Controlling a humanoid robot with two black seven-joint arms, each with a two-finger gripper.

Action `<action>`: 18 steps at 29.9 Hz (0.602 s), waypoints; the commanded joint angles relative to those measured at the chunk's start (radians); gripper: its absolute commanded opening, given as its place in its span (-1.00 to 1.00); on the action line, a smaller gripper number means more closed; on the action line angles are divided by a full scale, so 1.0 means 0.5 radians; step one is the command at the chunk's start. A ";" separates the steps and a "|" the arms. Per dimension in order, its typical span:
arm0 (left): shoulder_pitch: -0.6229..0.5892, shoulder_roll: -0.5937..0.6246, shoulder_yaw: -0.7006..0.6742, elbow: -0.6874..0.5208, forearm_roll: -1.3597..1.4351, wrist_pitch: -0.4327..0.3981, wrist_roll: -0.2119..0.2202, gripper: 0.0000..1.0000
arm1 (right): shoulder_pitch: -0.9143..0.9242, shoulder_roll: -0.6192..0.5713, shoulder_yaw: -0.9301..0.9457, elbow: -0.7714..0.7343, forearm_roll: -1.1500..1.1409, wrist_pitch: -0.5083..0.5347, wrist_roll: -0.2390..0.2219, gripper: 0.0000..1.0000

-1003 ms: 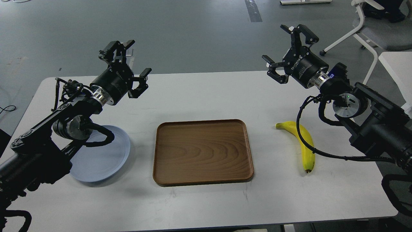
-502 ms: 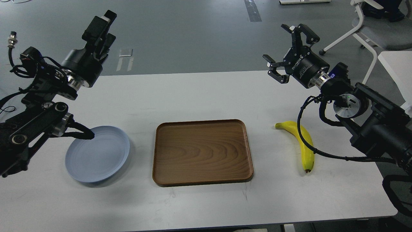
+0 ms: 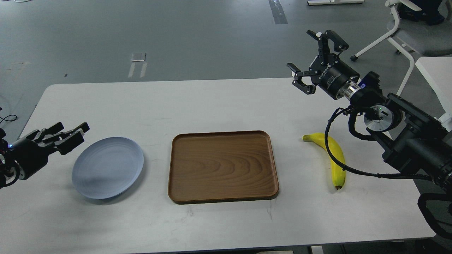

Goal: Place banana on plate with both arms
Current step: 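Lower the left gripper to the plate's near edge and grip it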

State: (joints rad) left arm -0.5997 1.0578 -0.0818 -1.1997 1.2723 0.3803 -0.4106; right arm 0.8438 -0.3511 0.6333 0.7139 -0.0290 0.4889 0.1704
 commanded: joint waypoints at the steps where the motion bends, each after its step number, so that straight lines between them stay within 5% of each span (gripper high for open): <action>1: 0.180 0.004 0.007 0.000 -0.001 0.132 0.002 0.83 | 0.003 0.006 -0.006 -0.001 0.000 0.000 -0.003 1.00; 18: 0.346 -0.238 0.016 0.301 -0.032 0.172 -0.001 0.81 | -0.003 -0.019 -0.036 0.002 0.000 0.000 0.000 1.00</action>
State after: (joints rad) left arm -0.4354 0.9609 -0.0754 -1.0847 1.2595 0.4665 -0.4090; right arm 0.8433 -0.3585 0.6144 0.7148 -0.0292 0.4888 0.1703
